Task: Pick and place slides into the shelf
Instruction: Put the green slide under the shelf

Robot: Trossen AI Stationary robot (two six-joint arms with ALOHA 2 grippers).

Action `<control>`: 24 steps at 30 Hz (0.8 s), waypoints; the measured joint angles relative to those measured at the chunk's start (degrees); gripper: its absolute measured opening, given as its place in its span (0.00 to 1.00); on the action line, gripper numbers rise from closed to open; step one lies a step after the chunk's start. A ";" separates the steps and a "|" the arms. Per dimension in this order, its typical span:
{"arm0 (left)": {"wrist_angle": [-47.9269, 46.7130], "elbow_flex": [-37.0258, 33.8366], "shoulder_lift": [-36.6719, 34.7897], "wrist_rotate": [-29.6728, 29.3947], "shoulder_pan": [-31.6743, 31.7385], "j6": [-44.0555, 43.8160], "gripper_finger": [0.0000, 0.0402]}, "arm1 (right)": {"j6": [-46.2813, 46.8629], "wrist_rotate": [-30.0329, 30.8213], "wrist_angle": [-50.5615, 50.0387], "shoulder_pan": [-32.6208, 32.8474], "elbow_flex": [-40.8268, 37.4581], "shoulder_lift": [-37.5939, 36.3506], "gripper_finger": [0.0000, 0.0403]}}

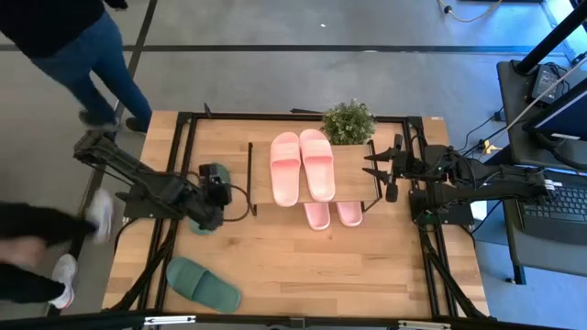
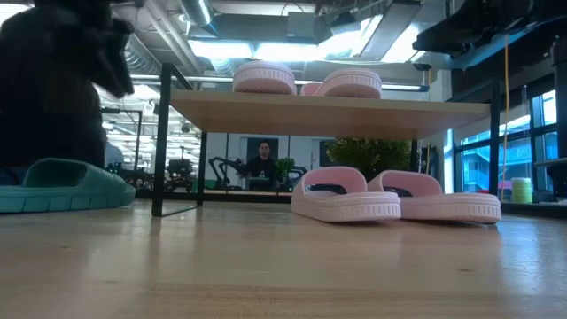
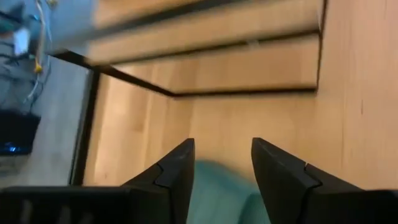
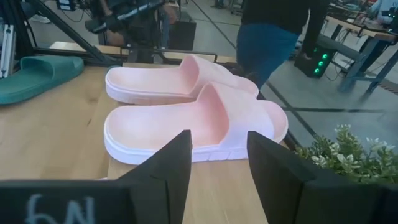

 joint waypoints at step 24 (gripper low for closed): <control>-13.92 -0.01 21.10 8.84 0.04 -18.17 0.35 | -1.41 -0.06 -3.38 0.00 0.02 3.19 0.39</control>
